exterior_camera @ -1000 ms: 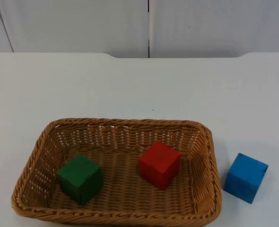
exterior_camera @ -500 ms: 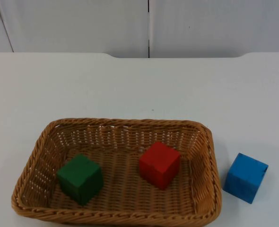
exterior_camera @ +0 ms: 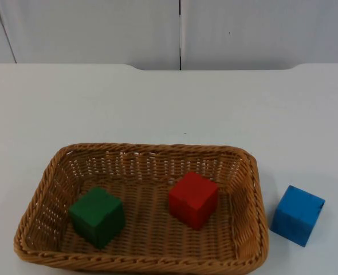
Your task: Pick up one cube with each hand and place exactly two cubes into the same basket, leaving the remaining cube outside.
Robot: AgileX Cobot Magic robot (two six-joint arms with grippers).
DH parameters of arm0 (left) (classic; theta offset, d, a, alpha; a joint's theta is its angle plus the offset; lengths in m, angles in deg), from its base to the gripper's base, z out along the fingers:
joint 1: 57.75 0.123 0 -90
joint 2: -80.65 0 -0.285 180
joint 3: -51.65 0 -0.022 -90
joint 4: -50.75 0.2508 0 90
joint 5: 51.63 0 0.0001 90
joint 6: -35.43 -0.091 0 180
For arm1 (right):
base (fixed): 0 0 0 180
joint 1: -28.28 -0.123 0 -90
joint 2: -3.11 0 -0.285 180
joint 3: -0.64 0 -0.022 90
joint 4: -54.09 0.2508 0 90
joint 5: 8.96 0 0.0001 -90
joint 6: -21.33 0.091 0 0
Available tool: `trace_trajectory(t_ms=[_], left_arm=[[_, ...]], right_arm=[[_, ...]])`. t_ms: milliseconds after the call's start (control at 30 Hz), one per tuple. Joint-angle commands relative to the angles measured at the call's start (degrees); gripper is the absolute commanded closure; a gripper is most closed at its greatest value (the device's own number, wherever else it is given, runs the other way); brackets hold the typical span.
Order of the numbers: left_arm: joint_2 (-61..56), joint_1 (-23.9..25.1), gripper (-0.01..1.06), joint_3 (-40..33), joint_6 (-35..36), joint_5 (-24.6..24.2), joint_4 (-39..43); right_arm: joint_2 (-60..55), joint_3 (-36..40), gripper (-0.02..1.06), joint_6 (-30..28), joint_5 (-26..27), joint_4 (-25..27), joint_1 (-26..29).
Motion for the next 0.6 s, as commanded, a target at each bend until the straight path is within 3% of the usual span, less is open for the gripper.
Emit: trace_trajectory(t_ms=[0,167,567], left_arm=[[-0.1,0.0,0.00,-0.2,0.0,0.7,-0.6],[-0.1,1.3,0.00,-0.2,0.0,0.8,-0.6],[-0.1,14.0,0.00,-0.2,0.0,0.8,-0.6]], right_arm=[[0.2,0.1,-0.01,-0.5,0.4,0.1,0.5],[0.2,0.1,-0.01,-0.5,0.4,0.1,0.5],[0.2,0.1,-0.01,-0.5,0.4,0.0,0.4]])
